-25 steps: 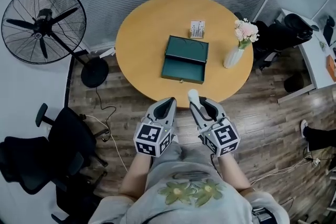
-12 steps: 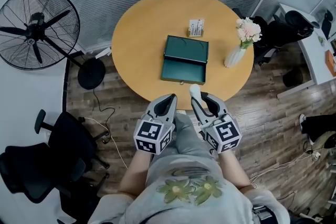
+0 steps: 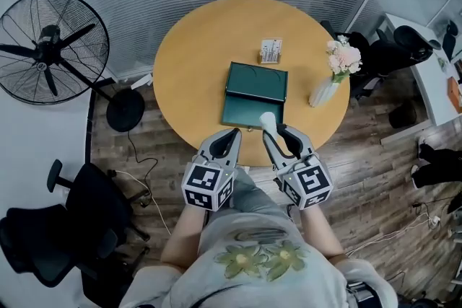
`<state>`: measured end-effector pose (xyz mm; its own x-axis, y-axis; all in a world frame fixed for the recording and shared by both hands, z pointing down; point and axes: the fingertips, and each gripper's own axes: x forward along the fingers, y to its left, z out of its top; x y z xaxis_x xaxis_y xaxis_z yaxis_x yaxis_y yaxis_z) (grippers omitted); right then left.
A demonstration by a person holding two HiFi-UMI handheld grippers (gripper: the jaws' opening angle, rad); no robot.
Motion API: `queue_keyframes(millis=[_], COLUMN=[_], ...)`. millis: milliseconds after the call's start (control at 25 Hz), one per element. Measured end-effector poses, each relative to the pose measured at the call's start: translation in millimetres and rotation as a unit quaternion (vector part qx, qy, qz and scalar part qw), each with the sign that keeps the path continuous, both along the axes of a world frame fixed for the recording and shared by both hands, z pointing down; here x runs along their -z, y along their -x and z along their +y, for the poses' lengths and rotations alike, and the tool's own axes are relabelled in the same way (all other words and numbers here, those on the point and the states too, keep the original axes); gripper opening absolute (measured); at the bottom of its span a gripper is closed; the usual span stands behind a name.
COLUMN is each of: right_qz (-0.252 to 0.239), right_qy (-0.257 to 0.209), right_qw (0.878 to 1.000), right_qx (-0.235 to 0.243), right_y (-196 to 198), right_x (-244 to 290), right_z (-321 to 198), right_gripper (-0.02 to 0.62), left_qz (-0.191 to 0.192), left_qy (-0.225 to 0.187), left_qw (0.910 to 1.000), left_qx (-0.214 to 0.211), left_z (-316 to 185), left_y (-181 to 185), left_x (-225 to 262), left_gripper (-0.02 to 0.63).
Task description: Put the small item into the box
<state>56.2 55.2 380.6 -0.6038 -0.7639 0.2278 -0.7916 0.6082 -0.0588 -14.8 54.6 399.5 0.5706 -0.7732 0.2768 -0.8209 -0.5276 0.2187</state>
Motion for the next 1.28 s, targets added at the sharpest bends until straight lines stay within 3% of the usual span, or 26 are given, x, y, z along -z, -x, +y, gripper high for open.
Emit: queue_keyframes(millis=[600, 1280], right_qz=[0.002, 0.017], right_qy=[-0.02, 0.001], right_qw=[1.0, 1.0], right_qx=[-0.01, -0.008], right_y=[4, 7], right_x=[17, -4], right_z=[-98, -147], right_gripper=[0.127, 0.127], left_qz=[-0.011, -0.013], left_qy=[0.0, 0.017], left_qw=[0.9999, 0.9997], left_qx=[0.002, -0.012], left_z=[-92, -143], left_y=[20, 14], left_x=[5, -12], left_gripper=[0.0, 0.002])
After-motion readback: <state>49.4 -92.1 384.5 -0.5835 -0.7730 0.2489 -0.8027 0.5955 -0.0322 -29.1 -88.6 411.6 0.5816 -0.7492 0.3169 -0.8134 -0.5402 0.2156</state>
